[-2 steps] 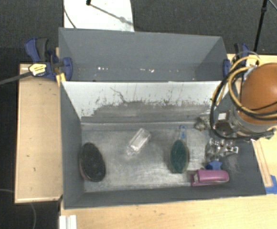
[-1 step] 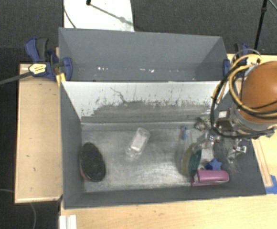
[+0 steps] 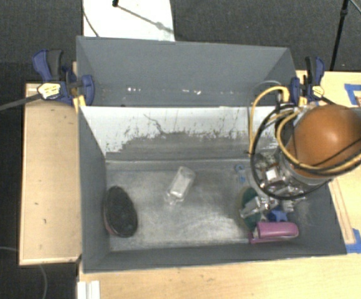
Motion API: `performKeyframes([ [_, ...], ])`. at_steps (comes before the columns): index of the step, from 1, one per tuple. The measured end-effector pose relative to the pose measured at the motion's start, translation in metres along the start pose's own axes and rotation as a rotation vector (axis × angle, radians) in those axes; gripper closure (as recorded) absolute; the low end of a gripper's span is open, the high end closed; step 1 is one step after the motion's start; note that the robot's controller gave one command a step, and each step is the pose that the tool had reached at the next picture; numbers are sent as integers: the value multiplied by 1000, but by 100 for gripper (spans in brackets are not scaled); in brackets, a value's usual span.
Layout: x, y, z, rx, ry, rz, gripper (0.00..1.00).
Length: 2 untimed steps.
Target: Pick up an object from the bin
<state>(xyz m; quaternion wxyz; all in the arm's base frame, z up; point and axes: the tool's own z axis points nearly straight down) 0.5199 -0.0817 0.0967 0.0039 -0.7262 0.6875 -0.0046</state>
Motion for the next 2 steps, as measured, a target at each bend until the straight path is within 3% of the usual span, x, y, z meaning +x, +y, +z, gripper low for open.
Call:
performKeyframes([
  [1, -3, -1, -1, 3, -5, -1, 100],
  [2, -14, 7, -166, -4, -1, -39, 100],
])
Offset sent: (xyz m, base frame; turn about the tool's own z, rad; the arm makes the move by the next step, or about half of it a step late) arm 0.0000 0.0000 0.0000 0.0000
